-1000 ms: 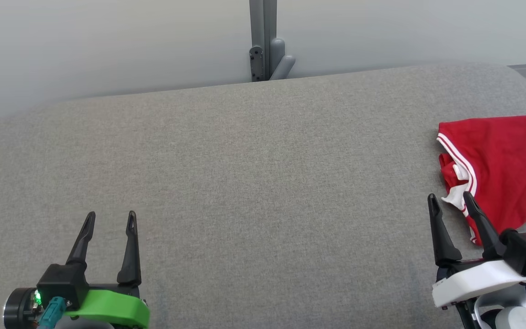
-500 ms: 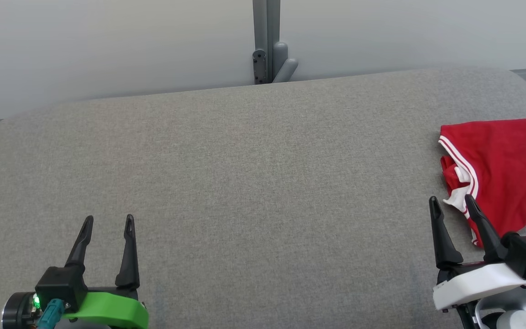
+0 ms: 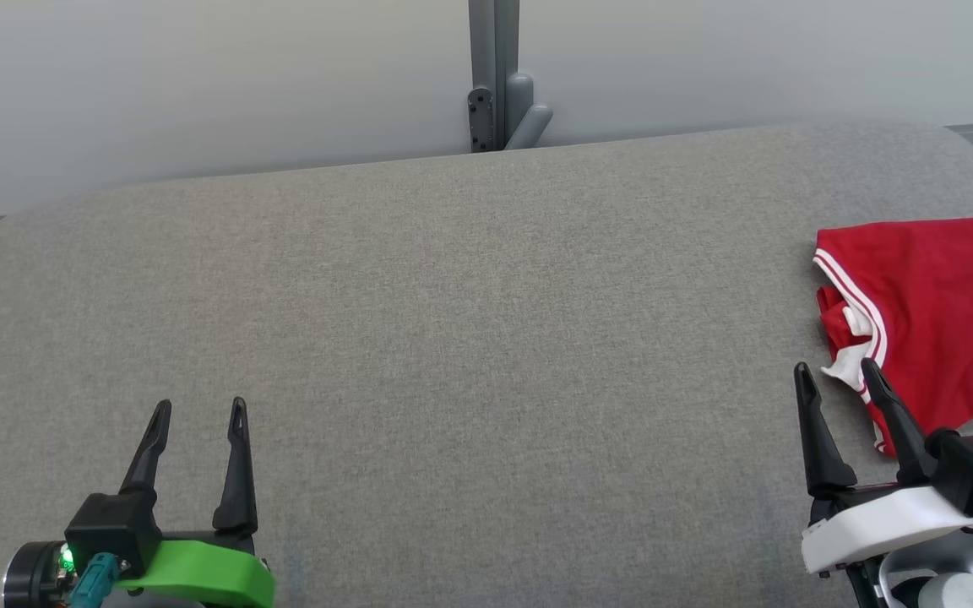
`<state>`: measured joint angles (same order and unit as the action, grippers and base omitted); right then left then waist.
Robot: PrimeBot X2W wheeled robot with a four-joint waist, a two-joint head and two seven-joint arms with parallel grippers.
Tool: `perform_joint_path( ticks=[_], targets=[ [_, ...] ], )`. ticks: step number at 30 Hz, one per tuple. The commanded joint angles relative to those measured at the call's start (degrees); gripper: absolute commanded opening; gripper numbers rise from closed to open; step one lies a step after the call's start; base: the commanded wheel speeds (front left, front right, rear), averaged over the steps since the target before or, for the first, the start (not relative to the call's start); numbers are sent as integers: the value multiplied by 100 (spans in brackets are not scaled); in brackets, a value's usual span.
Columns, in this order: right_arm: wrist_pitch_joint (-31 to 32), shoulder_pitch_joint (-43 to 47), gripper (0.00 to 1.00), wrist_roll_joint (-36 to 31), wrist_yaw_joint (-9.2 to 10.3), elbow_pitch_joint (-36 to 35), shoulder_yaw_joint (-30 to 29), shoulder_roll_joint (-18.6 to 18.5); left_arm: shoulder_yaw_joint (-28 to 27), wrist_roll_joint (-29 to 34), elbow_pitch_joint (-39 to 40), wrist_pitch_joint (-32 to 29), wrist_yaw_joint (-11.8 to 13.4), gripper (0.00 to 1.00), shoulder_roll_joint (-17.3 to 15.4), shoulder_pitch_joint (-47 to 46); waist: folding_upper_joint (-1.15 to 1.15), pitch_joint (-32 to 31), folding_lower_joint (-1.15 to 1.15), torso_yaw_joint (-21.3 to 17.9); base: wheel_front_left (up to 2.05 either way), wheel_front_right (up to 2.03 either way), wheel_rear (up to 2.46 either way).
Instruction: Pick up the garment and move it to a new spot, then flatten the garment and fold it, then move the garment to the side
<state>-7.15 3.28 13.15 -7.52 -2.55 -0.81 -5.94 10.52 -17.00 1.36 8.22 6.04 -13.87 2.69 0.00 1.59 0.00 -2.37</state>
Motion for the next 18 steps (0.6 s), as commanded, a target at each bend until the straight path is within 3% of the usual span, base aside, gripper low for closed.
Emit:
perform_joint_path(
  ticks=[1,8,9,18],
  targets=[
    [3,36,100,-65,7,-36,-18,-13,-2,17,20,10,23,100,-46,51,0,11,0,2,0,0,0],
    [7,36,100,-97,7,-59,-45,-9,17,1,30,22,59,100,-59,43,0,34,0,11,0,0,0],
    [1,0,0,-57,0,-33,-33,-3,23,-7,17,0,43,0,-18,0,0,34,0,11,0,0,0],
    [263,-85,0,503,-1,298,-229,-7,129,-526,-225,39,-47,0,126,-26,0,33,0,21,0,0,0]
  ],
)
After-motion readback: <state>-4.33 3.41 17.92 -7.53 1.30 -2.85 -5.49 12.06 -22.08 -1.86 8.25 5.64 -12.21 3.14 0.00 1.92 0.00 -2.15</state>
